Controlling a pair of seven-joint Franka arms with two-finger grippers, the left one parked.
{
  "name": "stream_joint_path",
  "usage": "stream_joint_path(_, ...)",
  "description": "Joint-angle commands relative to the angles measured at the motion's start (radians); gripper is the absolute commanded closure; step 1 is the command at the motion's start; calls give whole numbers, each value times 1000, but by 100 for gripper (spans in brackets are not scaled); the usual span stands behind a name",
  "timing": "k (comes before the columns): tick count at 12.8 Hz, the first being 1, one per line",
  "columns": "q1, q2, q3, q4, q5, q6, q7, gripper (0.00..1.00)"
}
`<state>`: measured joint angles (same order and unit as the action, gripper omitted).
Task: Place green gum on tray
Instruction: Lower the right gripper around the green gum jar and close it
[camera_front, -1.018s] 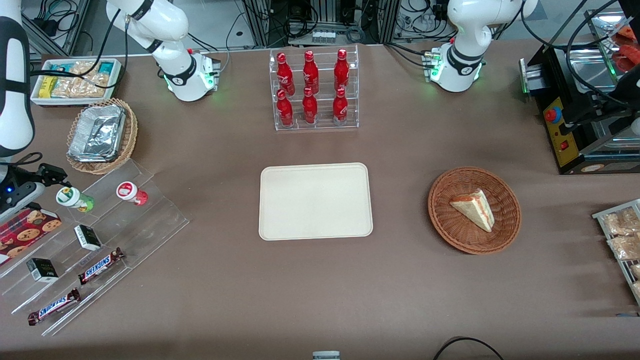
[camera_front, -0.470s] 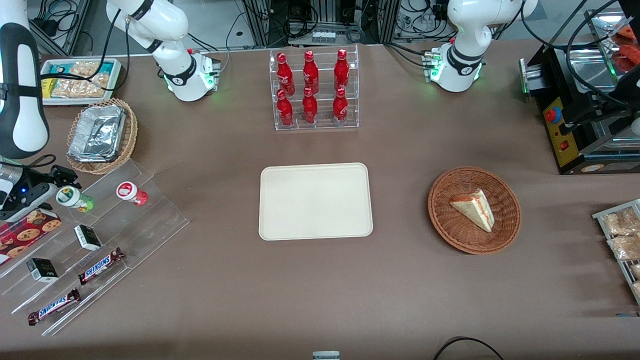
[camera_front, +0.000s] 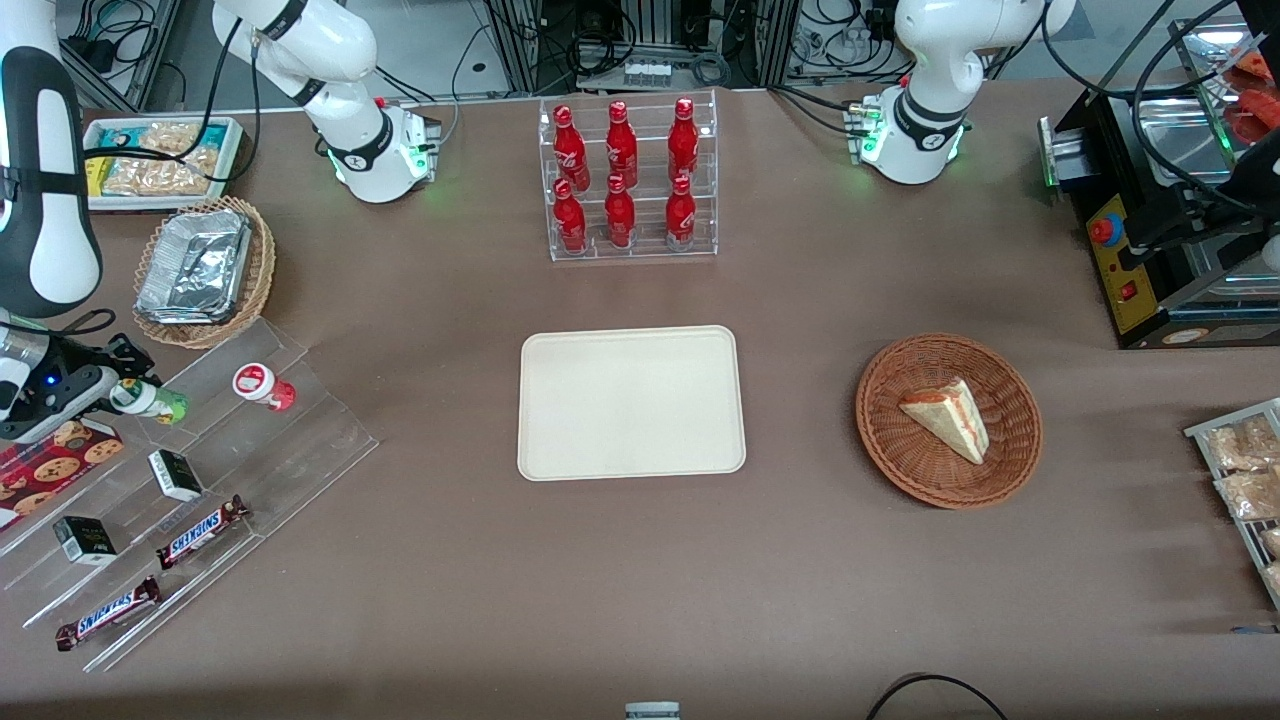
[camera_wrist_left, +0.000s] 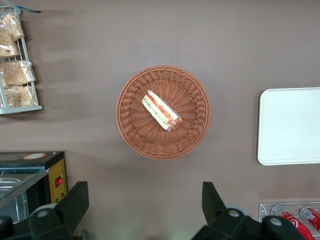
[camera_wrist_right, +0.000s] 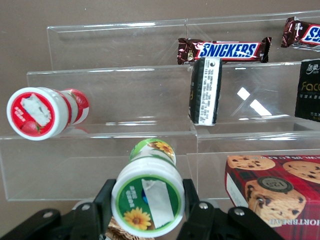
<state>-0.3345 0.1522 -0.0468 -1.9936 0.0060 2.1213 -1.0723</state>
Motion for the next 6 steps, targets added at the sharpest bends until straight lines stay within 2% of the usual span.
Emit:
stream_joint_path(1, -6, -40, 2, -22, 22, 6, -5, 100)
stream_joint_path(6, 5, -59, 11, 82, 20, -141, 3, 100)
